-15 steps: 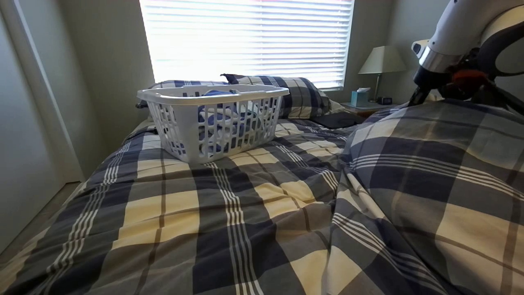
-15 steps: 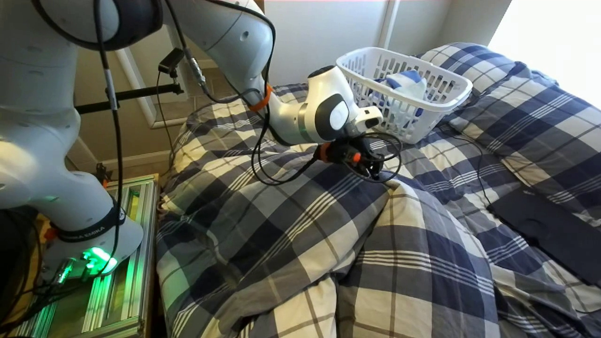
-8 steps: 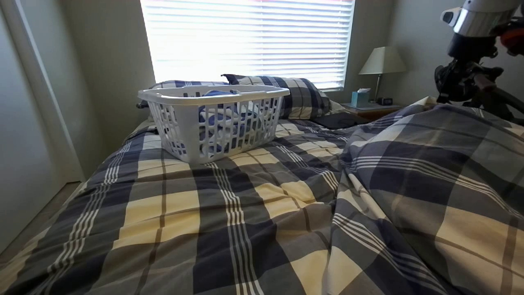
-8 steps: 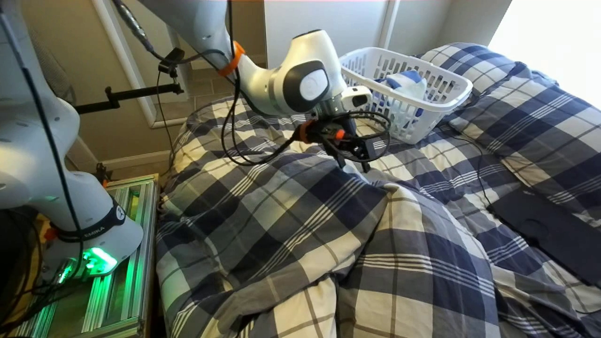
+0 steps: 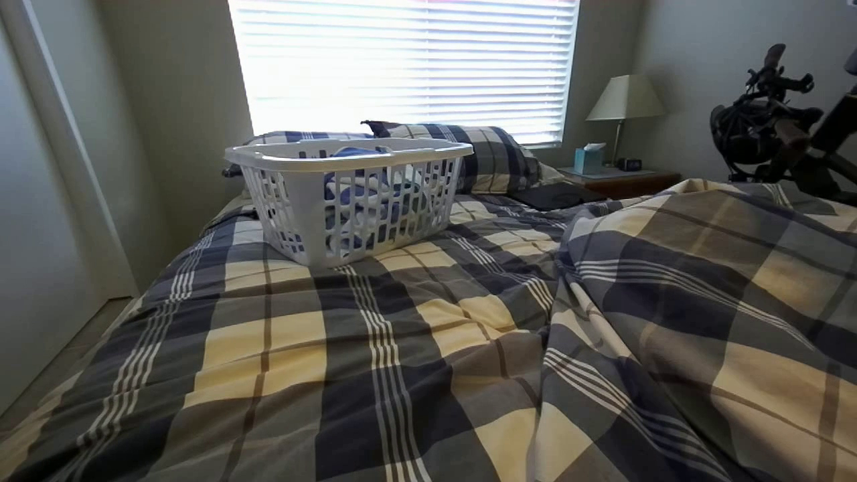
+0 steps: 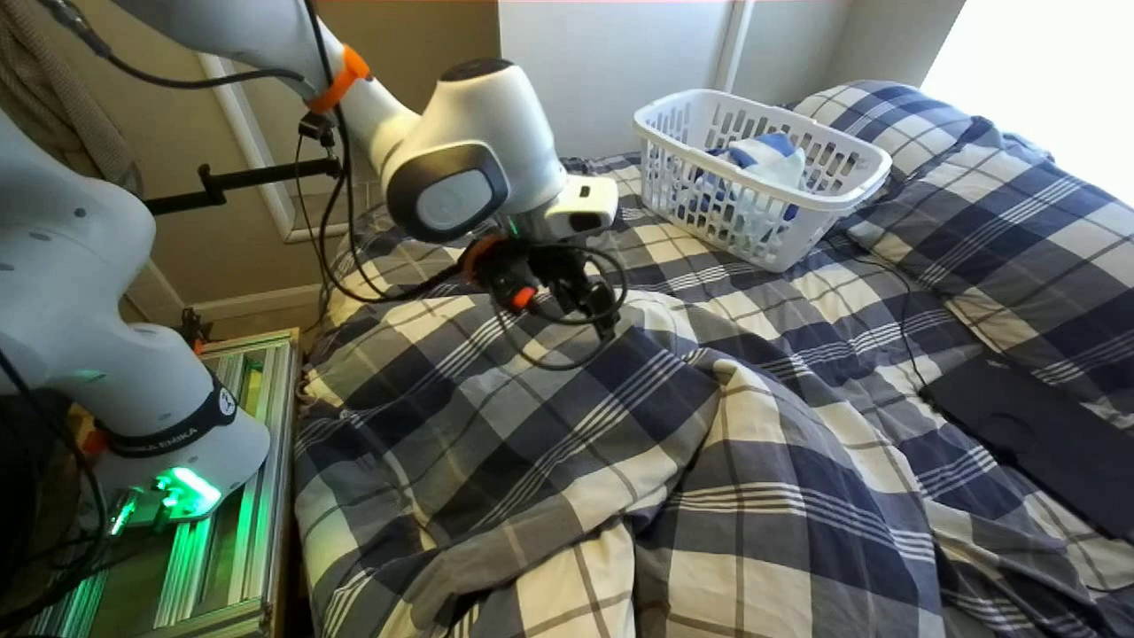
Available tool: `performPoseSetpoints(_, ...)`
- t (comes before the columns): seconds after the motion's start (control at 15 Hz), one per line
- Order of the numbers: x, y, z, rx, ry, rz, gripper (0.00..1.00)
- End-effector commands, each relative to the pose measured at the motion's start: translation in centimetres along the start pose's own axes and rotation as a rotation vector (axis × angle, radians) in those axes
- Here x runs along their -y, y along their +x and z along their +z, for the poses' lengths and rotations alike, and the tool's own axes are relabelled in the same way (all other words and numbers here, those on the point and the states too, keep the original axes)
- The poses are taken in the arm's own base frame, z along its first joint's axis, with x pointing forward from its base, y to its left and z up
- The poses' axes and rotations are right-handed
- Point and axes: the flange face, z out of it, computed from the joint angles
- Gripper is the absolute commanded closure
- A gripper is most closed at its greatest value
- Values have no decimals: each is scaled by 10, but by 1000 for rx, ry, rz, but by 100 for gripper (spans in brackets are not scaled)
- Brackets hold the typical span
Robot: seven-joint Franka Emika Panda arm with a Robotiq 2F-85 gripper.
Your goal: Pick up the bottom right corner of the duvet and put it on the bed
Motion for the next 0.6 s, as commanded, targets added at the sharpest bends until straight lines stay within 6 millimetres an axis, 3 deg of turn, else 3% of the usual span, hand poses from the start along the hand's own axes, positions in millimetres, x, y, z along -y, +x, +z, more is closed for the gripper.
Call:
performPoseSetpoints(0.0, -17, -85, 3, 63, -64, 151, 0)
performPoseSetpoints(0.27, -68, -152, -4, 210, -231, 225, 0)
performPoseSetpoints(0.33, -90, -154, -10, 205, -285, 204, 0)
performPoseSetpoints(0.4, -70, -143, 9, 192, -190, 202, 0)
performPoseSetpoints(0.53, -93, -157, -2, 198, -246, 212, 0)
